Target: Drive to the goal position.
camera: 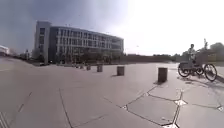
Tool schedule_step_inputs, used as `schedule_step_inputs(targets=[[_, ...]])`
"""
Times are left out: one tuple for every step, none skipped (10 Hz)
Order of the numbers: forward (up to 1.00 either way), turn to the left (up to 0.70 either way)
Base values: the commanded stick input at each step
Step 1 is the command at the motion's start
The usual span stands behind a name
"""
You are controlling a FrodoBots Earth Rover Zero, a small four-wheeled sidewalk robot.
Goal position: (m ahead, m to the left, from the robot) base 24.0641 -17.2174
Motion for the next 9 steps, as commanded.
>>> schedule_step_inputs(targets=[[1.0,-0.4],[1.0,-0.3],[1.0,-0.08],[1.0,0.0],[1.0,0.0],[1.0,0.0],[1.0,0.0],[1.0,0.0],[1.0,0.0]])
